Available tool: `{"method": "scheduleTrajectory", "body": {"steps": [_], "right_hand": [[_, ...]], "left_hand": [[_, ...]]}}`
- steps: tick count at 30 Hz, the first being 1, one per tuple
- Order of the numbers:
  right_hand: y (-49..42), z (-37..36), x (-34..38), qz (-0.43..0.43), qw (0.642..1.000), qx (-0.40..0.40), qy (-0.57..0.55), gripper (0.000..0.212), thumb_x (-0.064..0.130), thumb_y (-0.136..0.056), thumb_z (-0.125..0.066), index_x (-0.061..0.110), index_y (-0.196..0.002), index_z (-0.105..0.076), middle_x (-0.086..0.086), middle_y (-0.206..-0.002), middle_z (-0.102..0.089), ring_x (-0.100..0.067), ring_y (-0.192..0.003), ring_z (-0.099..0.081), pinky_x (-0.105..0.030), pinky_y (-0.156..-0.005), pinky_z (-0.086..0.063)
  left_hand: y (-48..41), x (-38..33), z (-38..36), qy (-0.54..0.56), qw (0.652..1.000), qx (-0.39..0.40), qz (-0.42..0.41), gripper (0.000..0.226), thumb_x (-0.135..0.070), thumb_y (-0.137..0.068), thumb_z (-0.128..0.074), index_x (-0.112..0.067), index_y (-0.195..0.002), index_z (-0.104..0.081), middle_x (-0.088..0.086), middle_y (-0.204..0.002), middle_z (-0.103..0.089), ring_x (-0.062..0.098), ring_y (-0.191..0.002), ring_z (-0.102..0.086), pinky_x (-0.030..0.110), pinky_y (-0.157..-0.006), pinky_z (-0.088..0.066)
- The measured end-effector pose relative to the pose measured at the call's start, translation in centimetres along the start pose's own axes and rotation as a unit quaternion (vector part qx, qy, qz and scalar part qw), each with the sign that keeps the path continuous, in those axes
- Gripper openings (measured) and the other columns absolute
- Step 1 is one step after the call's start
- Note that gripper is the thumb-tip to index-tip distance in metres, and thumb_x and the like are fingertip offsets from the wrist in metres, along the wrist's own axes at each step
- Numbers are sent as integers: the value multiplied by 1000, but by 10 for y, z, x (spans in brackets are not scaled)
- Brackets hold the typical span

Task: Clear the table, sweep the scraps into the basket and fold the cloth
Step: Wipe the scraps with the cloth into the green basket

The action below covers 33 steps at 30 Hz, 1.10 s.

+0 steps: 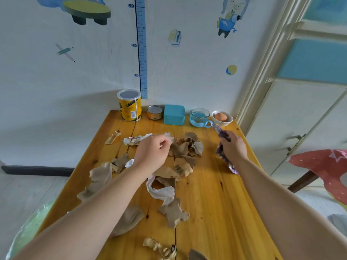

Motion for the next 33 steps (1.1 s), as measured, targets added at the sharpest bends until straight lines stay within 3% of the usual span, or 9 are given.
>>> {"method": "scheduleTrajectory", "body": {"steps": [2, 3, 8, 12, 18, 22, 24, 30, 33], "right_hand": [[-15, -14, -1, -18, 999, 19, 43, 27, 22, -89, -40, 28, -107, -59, -5, -94, -64, -20, -74, -60, -29, -58, -51], [-23, -23, 3, -8, 997, 25, 70, 32, 21, -88, -39, 27, -111, -61, -6, -97, -66, -22, -79, -61, -32, -65, -53], [-39, -75, 39, 114, 972, 79, 187, 41, 13, -92, -37, 29, -121, -60, -7, -127, -59, -28, -114, -52, -37, -92, -41], [-36, -99, 49, 175, 953, 146, 200, 39, 13, -94, -41, 29, -126, -56, -4, -137, -51, -24, -125, -44, -37, -101, -36], [8, -102, 62, 283, 920, 200, 182, 41, 4, -92, -43, 27, -121, -61, -3, -123, -56, -22, -116, -44, -25, -88, -30], [29, -100, 69, 309, 905, 223, 190, 39, 4, -93, -43, 25, -121, -61, -3, -120, -57, -19, -113, -46, -25, -91, -33], [29, -95, 73, 295, 916, 212, 173, 39, 1, -92, -42, 21, -116, -64, -4, -116, -60, -19, -108, -51, -26, -90, -38], [16, -72, 129, 261, 951, 112, 123, 42, -1, -90, -35, 18, -110, -67, -4, -88, -65, -15, -70, -54, -26, -61, -44], [13, -105, 170, 291, 941, 121, 126, 44, 0, -87, -36, 21, -107, -68, -8, -94, -65, -23, -86, -58, -31, -70, -47]], "left_hand": [[-3, 8, 5, -4, 1000, 3, -1, 24, -20, -93, -49, -12, -102, -69, 1, -106, -69, 15, -101, -61, 16, -67, -40], [-5, 13, 7, -1, 1000, 10, 1, 24, -20, -93, -49, -12, -102, -69, 0, -109, -68, 13, -103, -59, 13, -68, -39], [-14, 28, 11, 4, 999, 39, -10, 24, -17, -92, -48, -14, -105, -68, -2, -111, -67, 5, -98, -56, 4, -74, -36], [-18, 39, 12, -10, 999, 48, -6, 24, -20, -93, -47, -16, -105, -67, -6, -112, -65, 1, -97, -52, 0, -72, -34], [-16, 50, 22, -12, 999, 41, 9, 23, -18, -93, -48, -15, -104, -68, -4, -111, -67, 1, -93, -53, 0, -69, -33], [-13, 53, 42, -20, 999, 19, 20, 24, -20, -94, -46, -16, -105, -67, -3, -109, -67, 4, -90, -54, 4, -66, -34], [-11, 53, 54, -26, 999, 6, 18, 24, -21, -94, -46, -16, -105, -67, -3, -109, -67, 5, -91, -54, 6, -67, -36], [-4, 66, 79, -25, 999, -24, 36, 24, -20, -94, -45, -15, -104, -67, -1, -108, -68, 9, -96, -57, 6, -71, -35], [-6, 81, 76, -29, 998, -11, 61, 24, -20, -94, -46, -15, -103, -68, -1, -106, -69, 8, -92, -57, 9, -69, -37]]}}
Point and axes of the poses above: each hand's wrist, its own y-axis away from the middle knuckle, its own z-axis out of the back of the hand, x = y × z, the point moved 10 cm from there along -y, towards the middle knuckle
